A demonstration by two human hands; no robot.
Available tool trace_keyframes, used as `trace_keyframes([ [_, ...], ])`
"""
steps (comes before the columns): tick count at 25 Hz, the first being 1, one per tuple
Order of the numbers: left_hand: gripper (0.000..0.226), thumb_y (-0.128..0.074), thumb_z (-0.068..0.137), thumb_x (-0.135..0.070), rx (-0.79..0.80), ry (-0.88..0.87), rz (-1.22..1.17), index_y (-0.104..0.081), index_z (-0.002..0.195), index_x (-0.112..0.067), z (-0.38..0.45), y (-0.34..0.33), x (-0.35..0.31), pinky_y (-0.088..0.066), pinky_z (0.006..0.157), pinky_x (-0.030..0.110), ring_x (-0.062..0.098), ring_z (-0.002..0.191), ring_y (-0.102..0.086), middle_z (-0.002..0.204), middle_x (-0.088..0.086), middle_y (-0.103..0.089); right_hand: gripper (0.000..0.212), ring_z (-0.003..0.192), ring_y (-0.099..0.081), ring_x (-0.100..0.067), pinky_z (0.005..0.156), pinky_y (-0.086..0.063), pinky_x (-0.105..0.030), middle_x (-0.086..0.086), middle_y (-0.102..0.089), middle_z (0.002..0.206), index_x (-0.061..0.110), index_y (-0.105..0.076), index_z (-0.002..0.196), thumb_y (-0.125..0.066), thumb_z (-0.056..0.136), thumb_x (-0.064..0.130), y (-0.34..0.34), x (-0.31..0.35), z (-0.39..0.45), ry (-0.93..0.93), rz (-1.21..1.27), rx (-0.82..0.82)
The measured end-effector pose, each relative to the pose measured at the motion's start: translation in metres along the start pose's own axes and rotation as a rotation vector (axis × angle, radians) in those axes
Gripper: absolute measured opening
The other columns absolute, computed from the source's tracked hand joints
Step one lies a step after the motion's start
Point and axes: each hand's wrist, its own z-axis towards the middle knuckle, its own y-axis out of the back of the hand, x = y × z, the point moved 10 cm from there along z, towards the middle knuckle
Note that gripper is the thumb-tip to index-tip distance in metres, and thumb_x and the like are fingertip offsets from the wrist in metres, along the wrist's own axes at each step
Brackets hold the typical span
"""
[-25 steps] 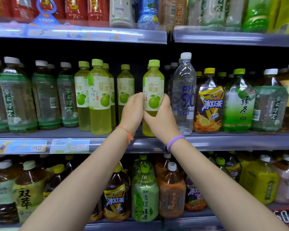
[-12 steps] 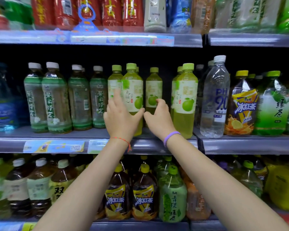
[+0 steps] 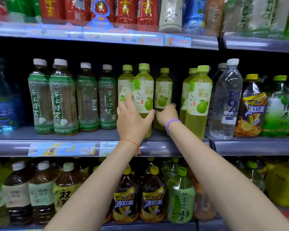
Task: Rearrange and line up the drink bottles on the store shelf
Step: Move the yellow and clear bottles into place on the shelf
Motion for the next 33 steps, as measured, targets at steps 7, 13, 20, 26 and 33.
trace_keyframes([
  [7,0.081,-0.069,0.082,-0.048,-0.009,-0.005,-0.049,-0.035,0.145,-0.011,-0.004,-0.003,0.002,-0.042,0.094,0.037,0.031,0.124,-0.044,0.133,0.013,-0.045,0.059,0.119,-0.054,-0.035,0.086,-0.042,-0.033,-0.019,-0.048,0.137,0.0,-0.029,0.13,-0.063,0.094,0.031,0.011,-0.002,-0.025,0.084,-0.08,-0.004],
  [13,0.077,-0.068,0.085,-0.048,0.012,-0.04,-0.092,-0.036,0.143,-0.009,-0.007,0.001,-0.002,-0.042,0.095,0.038,0.032,0.12,-0.049,0.132,0.014,-0.049,0.053,0.124,-0.05,-0.033,0.089,-0.04,-0.032,-0.018,-0.045,0.141,0.0,-0.028,0.14,-0.054,0.096,0.015,0.025,0.002,-0.05,0.162,-0.058,0.004],
  [20,0.078,-0.07,0.081,-0.045,0.131,-0.022,0.042,-0.031,0.14,-0.013,-0.017,-0.003,-0.009,-0.047,0.072,0.038,0.037,0.102,-0.062,0.127,0.009,-0.058,0.062,0.131,-0.041,-0.03,0.107,-0.036,-0.036,-0.012,-0.031,0.147,0.011,-0.024,0.151,-0.046,0.094,0.008,0.035,0.008,-0.078,0.288,-0.027,0.005],
  [26,0.079,-0.071,0.079,-0.047,0.211,-0.005,-0.084,-0.031,0.142,-0.02,-0.018,-0.013,-0.011,-0.05,0.086,0.04,0.031,0.11,-0.06,0.127,0.004,-0.061,0.046,0.114,-0.049,-0.024,0.096,-0.043,-0.034,-0.004,-0.038,0.129,0.016,-0.045,0.139,-0.044,0.093,0.01,0.039,0.01,-0.087,0.365,-0.013,0.021],
  [33,0.08,-0.071,0.081,-0.047,0.211,-0.021,-0.098,-0.031,0.144,-0.018,-0.021,-0.016,-0.016,-0.047,0.088,0.037,0.028,0.116,-0.057,0.131,0.003,-0.058,0.042,0.1,-0.044,-0.013,0.088,-0.033,-0.024,-0.007,-0.045,0.134,0.014,-0.05,0.137,-0.04,0.096,0.014,0.034,0.002,-0.079,0.293,-0.005,0.137],
])
